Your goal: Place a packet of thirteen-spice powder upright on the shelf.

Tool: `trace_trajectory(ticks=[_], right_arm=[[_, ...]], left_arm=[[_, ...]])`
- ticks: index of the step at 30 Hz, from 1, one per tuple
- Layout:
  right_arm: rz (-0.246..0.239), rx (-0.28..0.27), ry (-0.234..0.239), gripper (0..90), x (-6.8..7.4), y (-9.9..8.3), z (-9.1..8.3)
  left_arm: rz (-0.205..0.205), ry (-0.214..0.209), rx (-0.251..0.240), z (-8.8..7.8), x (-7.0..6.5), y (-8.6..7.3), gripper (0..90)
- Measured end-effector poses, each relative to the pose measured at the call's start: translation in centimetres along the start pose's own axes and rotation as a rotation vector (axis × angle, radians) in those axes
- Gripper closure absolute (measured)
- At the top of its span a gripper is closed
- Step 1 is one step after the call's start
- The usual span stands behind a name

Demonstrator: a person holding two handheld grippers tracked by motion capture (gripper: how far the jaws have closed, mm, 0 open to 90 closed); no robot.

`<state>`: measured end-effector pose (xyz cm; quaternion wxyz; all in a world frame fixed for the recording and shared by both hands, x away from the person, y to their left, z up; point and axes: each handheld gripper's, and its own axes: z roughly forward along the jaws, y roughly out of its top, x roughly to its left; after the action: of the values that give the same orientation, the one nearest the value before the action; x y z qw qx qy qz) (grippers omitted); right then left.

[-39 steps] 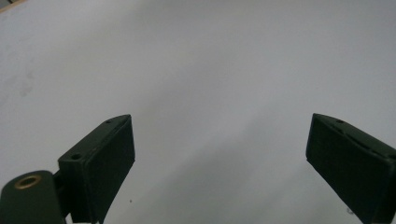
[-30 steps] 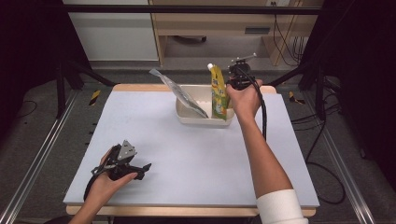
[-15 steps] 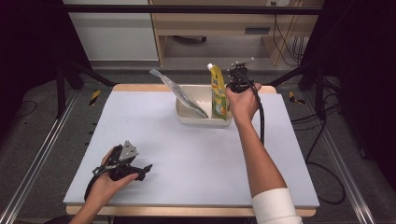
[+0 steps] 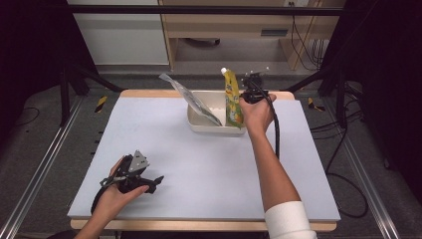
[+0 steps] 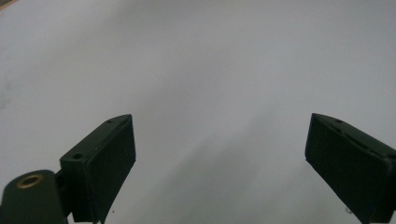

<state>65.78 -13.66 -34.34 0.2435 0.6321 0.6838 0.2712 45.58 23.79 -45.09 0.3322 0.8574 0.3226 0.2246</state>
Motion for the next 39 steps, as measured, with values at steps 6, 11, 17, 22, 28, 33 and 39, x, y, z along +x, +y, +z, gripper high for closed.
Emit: trace_trajectory(ticks=[6,11,17,22,28,33,39], right_arm=[[0.001,-0.072,0.036,59.1,-0.5,-0.2,-1.1],[-0.003,-0.131,0.078,58.2,-0.8,-0.5,-2.3],[-0.016,-0.180,0.102,56.1,-1.3,-1.1,-3.4],[-0.023,-0.222,0.128,51.1,-1.4,-1.8,-4.5],[-0.042,-0.261,0.149,44.3,-1.7,-2.8,-5.8],[-0.079,-0.278,0.163,31.5,-2.0,-4.1,-6.6],[-0.115,-0.298,0.163,22.9,-2.3,-5.7,-7.7]], left_arm=[[0.000,0.002,-0.003,0.1,0.0,0.0,8.3],[0.001,0.011,-0.003,-0.1,0.1,0.0,8.3],[0.005,0.021,0.001,-0.1,0.3,0.0,8.0],[0.014,0.033,0.008,-0.3,0.5,-0.1,6.8],[-0.006,0.052,-0.003,-0.6,0.9,-0.3,5.9],[-0.031,0.062,-0.019,-0.6,1.2,-0.4,5.0],[-0.023,0.065,-0.011,-0.6,1.3,-0.4,4.9]])
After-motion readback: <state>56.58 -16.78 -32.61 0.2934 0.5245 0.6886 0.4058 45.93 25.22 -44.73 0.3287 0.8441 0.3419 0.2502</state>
